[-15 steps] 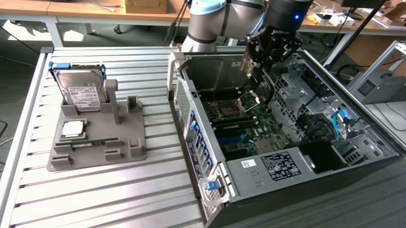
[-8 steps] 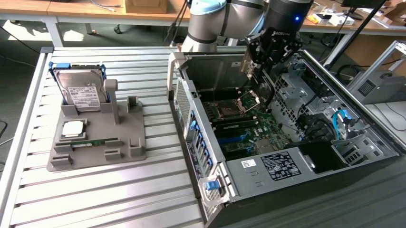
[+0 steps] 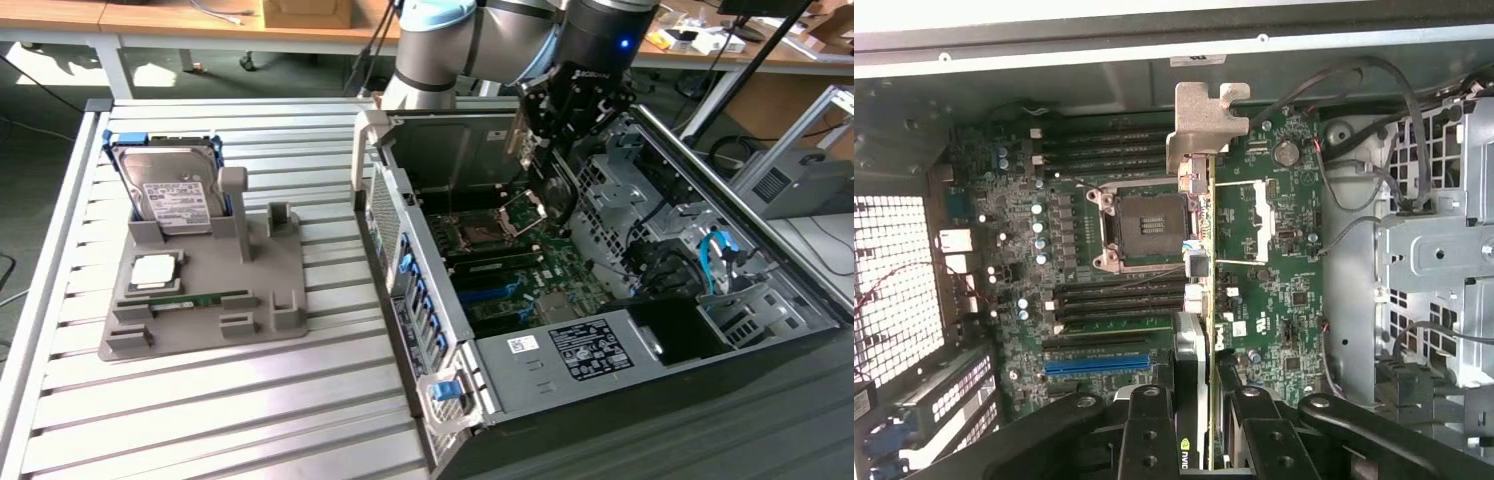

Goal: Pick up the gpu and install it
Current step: 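Pick up the gpu and move the gpu toward the slot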

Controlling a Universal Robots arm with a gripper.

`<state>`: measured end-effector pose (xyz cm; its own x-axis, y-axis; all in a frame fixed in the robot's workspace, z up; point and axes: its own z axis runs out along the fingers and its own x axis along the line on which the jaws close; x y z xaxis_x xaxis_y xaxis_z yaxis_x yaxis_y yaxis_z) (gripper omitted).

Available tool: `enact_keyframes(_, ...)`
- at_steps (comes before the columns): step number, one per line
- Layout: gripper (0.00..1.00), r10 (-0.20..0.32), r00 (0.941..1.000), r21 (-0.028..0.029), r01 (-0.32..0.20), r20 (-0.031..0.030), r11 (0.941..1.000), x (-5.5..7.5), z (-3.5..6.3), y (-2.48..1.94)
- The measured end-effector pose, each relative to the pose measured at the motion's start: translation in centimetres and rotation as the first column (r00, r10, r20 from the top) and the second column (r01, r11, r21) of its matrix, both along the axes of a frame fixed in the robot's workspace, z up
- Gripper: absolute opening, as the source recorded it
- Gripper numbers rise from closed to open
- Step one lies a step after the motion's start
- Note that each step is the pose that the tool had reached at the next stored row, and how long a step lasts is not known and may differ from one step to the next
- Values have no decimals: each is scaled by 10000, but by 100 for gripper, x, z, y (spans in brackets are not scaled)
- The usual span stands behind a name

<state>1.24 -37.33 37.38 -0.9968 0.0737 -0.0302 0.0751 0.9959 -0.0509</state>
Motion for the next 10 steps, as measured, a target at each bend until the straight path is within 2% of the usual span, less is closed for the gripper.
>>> enact_keyframes(10, 27, 0, 10000, -38, 0, 0, 10000, 8, -44, 0)
